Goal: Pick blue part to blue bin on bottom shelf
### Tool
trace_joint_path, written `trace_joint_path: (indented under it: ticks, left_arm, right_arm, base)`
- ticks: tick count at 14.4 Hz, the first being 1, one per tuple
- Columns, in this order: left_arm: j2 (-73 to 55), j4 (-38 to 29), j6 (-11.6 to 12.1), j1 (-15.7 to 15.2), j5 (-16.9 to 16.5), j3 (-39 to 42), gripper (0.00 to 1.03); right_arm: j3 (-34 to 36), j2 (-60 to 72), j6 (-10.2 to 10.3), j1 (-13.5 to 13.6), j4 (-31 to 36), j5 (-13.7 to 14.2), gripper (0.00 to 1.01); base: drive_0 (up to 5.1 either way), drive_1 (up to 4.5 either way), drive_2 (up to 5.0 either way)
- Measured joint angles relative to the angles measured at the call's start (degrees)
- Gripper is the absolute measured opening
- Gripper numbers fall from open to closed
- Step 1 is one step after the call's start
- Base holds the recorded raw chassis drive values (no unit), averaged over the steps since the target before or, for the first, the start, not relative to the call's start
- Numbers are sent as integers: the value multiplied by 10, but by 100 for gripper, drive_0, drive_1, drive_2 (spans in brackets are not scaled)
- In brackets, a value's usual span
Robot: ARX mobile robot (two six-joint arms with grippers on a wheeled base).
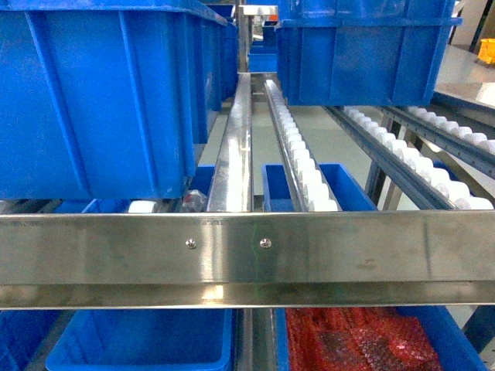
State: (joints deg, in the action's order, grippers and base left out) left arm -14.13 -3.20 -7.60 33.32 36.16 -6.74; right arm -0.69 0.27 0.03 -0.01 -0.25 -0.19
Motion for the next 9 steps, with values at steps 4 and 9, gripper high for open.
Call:
trace_joint_path:
  ticks: [4,9]
  left_arm:
    - [0,0,0,0,0,0,44]
    - [0,-2,0,0,0,0,44]
  right_arm:
    - [0,0,0,0,0,0,98]
    - [0,0,0,0,1,1,98]
  base:
    - [0,0,0]
    - [0,0,0]
